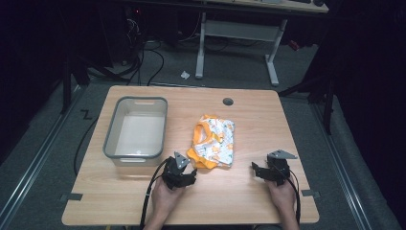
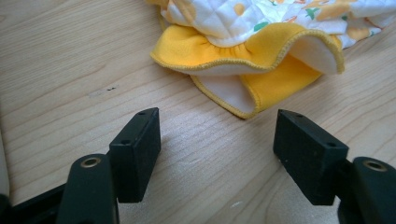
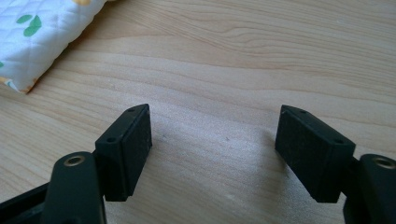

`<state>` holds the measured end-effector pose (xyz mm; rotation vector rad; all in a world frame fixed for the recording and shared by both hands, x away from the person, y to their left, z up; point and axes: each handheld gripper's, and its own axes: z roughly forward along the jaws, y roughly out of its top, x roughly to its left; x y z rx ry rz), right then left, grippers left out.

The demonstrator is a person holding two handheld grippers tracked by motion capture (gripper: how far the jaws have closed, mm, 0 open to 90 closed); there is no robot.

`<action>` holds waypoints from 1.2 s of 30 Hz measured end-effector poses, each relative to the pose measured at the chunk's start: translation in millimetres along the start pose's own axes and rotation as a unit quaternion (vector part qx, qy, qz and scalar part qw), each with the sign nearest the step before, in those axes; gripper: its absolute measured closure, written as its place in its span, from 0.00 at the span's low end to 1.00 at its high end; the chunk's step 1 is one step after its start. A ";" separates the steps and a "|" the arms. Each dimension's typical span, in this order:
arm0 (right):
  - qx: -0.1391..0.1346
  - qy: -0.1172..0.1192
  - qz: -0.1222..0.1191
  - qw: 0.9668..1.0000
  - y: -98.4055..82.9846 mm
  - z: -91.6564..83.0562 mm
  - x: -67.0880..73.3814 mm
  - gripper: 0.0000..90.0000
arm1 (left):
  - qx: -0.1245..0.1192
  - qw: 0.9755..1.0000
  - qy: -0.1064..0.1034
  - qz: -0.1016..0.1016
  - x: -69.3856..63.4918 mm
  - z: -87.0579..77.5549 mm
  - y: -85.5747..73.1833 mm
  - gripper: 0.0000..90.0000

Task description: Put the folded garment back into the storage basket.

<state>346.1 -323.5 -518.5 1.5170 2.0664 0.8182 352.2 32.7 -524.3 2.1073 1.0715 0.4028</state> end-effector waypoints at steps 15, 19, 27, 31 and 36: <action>0.000 0.000 0.000 1.000 0.0 0.0 0.0 0.30 | 0.008 1.000 -0.005 0.002 -3.9 1.1 0.4 0.24; 0.000 0.000 0.000 1.000 0.0 0.0 0.0 0.31 | 0.013 1.000 -0.007 0.003 -4.1 -0.2 0.3 0.23; 0.000 0.000 0.000 1.000 0.0 0.0 0.0 0.31 | 0.007 1.000 -0.018 -0.006 -2.6 -2.8 0.4 0.24; 0.000 0.000 0.000 1.000 0.0 0.0 0.0 0.31 | 0.001 1.000 -0.022 -0.008 -3.5 -7.2 2.5 0.24; 0.000 0.000 0.000 1.000 0.0 0.0 0.0 0.30 | 0.005 0.999 -0.048 -0.024 -2.3 -12.0 9.1 0.24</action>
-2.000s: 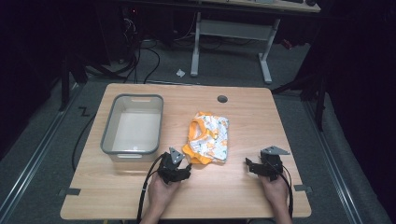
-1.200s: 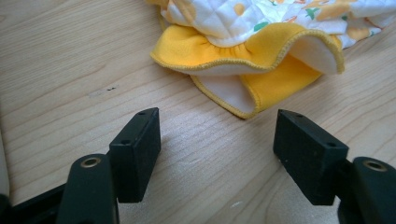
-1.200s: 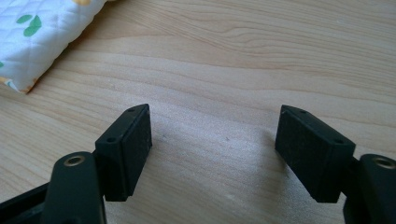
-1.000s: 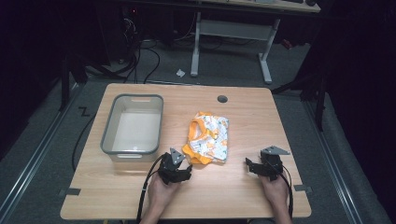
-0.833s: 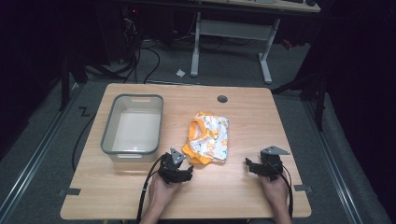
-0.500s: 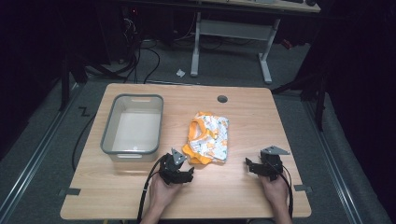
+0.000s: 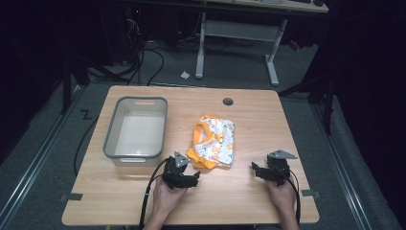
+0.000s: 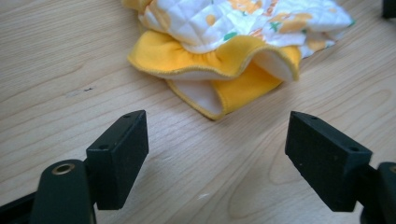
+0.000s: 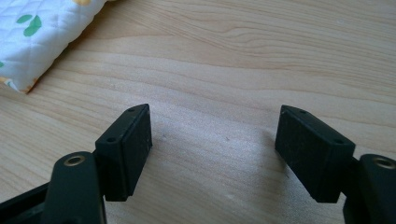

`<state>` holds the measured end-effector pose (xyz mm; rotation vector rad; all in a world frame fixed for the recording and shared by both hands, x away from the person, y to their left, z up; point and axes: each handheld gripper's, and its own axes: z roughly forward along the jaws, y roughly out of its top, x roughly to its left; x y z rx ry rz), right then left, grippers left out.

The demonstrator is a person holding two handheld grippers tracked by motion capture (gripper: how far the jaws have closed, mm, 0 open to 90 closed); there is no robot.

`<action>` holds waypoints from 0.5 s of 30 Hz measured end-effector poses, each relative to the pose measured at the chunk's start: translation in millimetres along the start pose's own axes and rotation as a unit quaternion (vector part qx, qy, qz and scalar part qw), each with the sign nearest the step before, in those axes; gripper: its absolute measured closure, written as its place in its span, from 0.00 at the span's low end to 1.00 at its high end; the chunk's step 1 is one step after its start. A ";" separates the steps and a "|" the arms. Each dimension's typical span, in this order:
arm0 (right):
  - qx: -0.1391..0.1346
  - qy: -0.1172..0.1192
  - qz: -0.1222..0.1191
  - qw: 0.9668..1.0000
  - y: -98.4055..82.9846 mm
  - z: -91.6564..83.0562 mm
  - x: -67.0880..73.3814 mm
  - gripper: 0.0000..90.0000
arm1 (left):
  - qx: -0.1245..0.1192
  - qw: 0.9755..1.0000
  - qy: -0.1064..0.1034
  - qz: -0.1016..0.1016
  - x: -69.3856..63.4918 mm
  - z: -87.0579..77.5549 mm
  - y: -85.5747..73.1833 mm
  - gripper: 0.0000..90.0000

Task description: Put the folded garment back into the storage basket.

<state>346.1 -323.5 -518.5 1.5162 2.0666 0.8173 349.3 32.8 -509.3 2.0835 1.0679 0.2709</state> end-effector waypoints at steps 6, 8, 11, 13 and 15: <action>0.000 0.000 0.000 1.000 0.0 0.0 0.0 0.30 | -0.020 1.000 -0.011 0.002 -4.7 -7.7 7.4 0.23; 0.000 0.000 0.000 1.000 0.0 0.0 0.0 0.30 | -0.025 1.000 -0.016 0.004 -6.2 -10.8 9.7 0.22; 0.000 0.000 0.000 1.000 0.0 0.0 0.0 0.30 | -0.022 1.000 -0.015 0.012 -7.4 -12.6 14.8 0.22; 0.000 0.000 0.000 1.000 0.0 -0.1 0.1 0.30 | -0.023 1.000 -0.016 0.014 -7.4 -12.9 18.9 0.21; 0.000 0.000 -0.001 1.000 0.0 -0.1 0.1 0.30 | -0.023 0.999 -0.016 0.017 -7.5 -12.6 22.9 0.21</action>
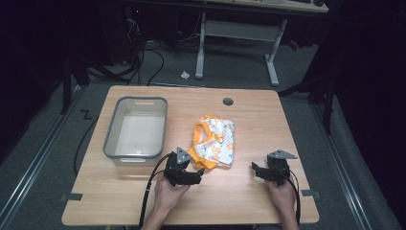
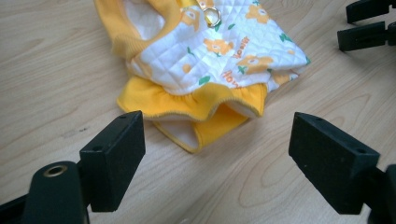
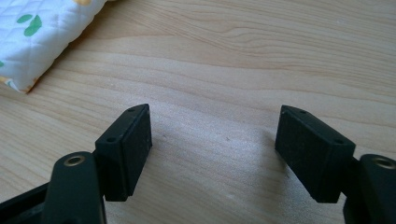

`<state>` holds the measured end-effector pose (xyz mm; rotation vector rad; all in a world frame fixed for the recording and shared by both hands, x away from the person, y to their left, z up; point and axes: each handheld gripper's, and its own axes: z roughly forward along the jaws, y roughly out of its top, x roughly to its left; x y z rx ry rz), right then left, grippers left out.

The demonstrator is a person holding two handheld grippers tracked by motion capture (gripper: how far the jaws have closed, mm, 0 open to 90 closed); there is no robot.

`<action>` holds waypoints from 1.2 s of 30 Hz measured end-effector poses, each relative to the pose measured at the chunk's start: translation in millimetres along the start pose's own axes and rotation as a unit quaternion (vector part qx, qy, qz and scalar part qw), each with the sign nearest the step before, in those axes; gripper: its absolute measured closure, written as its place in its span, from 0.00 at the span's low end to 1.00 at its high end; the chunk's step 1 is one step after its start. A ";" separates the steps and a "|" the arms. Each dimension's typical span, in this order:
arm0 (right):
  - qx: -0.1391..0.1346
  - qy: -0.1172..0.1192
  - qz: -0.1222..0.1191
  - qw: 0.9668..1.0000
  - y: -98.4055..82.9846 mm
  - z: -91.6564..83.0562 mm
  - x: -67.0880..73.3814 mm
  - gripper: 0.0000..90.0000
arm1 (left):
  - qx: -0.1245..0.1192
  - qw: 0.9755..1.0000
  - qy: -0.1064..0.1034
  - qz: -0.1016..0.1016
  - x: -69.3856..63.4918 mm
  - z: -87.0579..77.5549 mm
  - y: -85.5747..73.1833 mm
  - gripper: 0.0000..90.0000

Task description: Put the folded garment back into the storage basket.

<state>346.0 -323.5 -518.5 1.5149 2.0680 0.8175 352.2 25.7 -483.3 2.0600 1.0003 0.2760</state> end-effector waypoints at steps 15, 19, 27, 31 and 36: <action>0.000 -0.001 0.000 1.000 0.2 0.4 -0.3 0.30 | 0.011 1.000 0.008 0.008 6.8 17.0 40.1 0.19; 0.000 -0.001 0.000 1.000 0.2 0.4 -0.3 0.30 | 0.013 1.000 0.011 0.014 8.6 20.8 48.7 0.20; 0.000 -0.001 0.000 1.000 0.3 0.4 -0.4 0.30 | 0.013 1.000 0.013 0.014 13.3 26.4 59.6 0.20; 0.000 -0.001 0.000 1.000 0.3 0.4 -0.4 0.30 | 0.026 0.999 0.026 0.003 17.7 34.4 64.1 0.19; 0.000 -0.001 0.001 1.000 0.3 0.5 -0.3 0.30 | 0.030 0.999 0.025 -0.006 24.4 45.6 72.8 0.20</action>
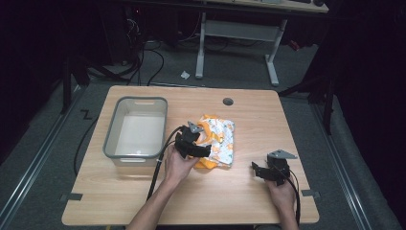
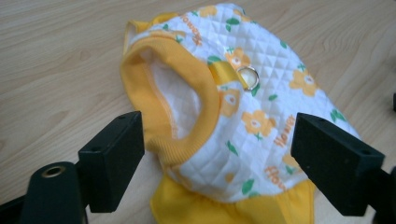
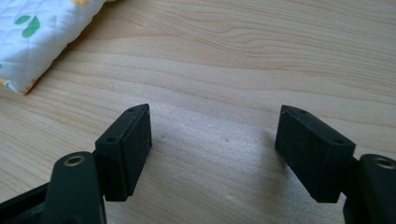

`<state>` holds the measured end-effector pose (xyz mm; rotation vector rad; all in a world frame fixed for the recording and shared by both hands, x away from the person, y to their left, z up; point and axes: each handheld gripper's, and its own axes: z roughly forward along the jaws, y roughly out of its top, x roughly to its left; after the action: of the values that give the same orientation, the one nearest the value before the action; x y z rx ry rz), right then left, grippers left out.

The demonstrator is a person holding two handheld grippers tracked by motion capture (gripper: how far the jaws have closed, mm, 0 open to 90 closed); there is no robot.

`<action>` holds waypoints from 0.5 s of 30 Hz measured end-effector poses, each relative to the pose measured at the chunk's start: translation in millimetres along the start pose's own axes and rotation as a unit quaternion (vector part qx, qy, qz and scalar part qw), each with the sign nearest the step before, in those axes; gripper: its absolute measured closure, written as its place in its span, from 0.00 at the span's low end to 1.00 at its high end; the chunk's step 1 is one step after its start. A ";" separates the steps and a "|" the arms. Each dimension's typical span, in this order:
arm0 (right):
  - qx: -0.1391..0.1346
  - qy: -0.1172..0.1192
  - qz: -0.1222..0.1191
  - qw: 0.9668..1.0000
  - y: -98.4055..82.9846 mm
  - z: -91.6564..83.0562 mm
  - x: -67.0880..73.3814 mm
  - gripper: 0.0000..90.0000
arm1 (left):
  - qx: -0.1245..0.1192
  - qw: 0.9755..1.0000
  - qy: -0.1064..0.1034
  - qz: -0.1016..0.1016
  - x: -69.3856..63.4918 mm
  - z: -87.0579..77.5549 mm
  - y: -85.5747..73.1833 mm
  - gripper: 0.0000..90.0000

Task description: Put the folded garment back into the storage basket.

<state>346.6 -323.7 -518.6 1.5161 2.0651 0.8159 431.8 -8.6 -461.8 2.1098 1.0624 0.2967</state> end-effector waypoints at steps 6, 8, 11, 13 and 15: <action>0.000 0.000 0.001 1.000 0.0 -0.1 0.1 0.30 | 0.010 1.000 0.010 0.007 3.0 12.3 13.7 0.19; 0.000 0.000 0.001 1.000 0.0 -0.1 0.1 0.30 | 0.007 1.000 0.012 0.004 4.4 15.6 18.5 0.19; 0.000 0.000 0.000 1.000 0.0 0.0 0.0 0.30 | 0.016 1.000 0.012 -0.004 7.1 21.7 23.4 0.18; 0.000 0.000 0.000 1.000 0.0 0.0 0.0 0.30 | 0.018 1.000 0.010 -0.009 8.5 26.3 25.2 0.17; 0.000 0.000 0.000 1.000 0.0 0.0 0.0 0.30 | 0.018 1.000 0.011 -0.015 10.5 32.0 26.4 0.17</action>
<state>346.6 -323.6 -518.6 1.5163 2.0649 0.8156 470.1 -27.0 -466.7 2.1257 1.1180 0.2893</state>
